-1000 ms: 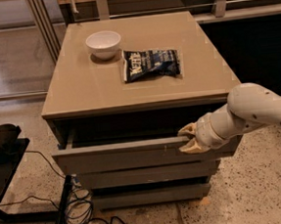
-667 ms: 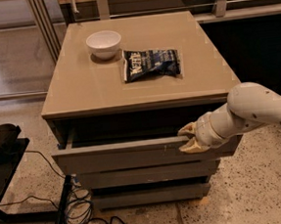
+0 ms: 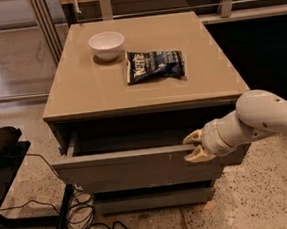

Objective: Open top drawer

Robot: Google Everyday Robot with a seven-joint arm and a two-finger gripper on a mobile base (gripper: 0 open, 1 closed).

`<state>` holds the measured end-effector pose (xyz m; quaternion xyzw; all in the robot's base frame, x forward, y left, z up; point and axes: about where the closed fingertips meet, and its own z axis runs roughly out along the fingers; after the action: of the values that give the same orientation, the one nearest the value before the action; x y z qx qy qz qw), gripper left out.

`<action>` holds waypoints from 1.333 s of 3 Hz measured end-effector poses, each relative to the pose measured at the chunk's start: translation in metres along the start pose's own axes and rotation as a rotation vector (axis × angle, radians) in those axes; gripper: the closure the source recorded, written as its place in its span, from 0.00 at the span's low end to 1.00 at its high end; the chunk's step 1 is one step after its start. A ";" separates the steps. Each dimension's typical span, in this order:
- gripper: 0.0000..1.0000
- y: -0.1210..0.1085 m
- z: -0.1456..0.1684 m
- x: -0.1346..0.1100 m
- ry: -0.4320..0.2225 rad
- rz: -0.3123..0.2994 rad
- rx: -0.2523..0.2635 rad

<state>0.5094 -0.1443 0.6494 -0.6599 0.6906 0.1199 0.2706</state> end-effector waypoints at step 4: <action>0.61 0.005 0.000 0.000 -0.011 -0.006 -0.006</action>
Offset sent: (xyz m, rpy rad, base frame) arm 0.0000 0.0000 0.0000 0.0000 0.0000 0.0000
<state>0.5045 -0.1438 0.6484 -0.6621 0.6869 0.1248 0.2725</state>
